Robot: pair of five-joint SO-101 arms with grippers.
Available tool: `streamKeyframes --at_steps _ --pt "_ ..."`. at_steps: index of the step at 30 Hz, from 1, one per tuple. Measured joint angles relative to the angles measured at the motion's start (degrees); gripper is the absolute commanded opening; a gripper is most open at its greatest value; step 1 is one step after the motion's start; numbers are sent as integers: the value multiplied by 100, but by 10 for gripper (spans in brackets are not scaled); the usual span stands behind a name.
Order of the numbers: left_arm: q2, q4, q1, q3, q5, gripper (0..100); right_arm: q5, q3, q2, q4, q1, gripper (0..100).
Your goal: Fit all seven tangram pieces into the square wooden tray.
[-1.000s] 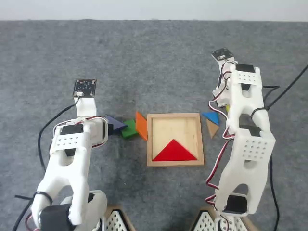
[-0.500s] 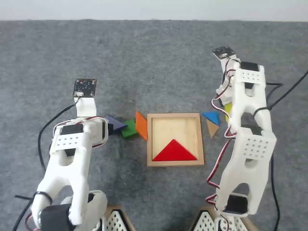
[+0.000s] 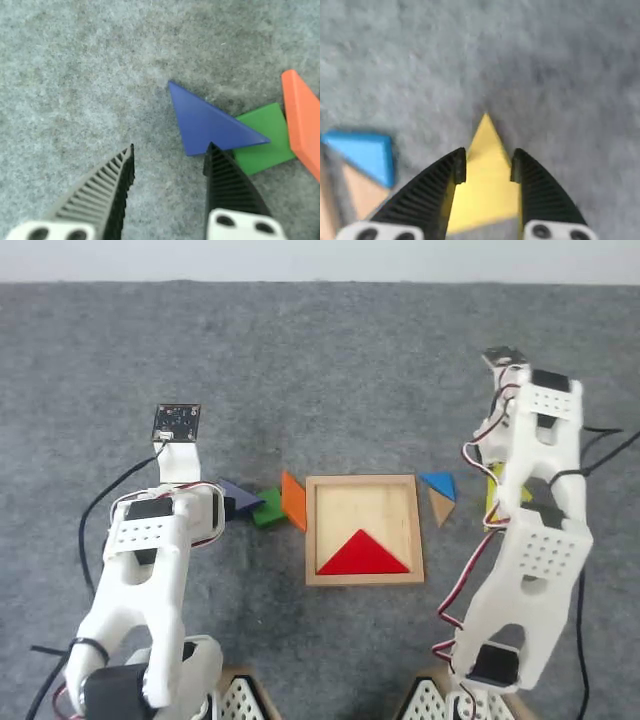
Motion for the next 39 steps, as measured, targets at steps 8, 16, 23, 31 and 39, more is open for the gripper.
streamKeyframes --at_steps 8,16,23,31,39 --pt "0 0 0 0 0 221 -738 158 -615 633 281 292" --pt "0 0 0 0 0 221 -1319 1495 -633 -281 281 295" --pt "0 0 0 0 0 221 -1635 1670 -721 -642 -9 296" --pt "0 0 0 0 0 221 -1662 1670 -721 -695 -70 397" --pt "0 0 0 0 0 221 -1609 1741 -721 -738 -141 351"
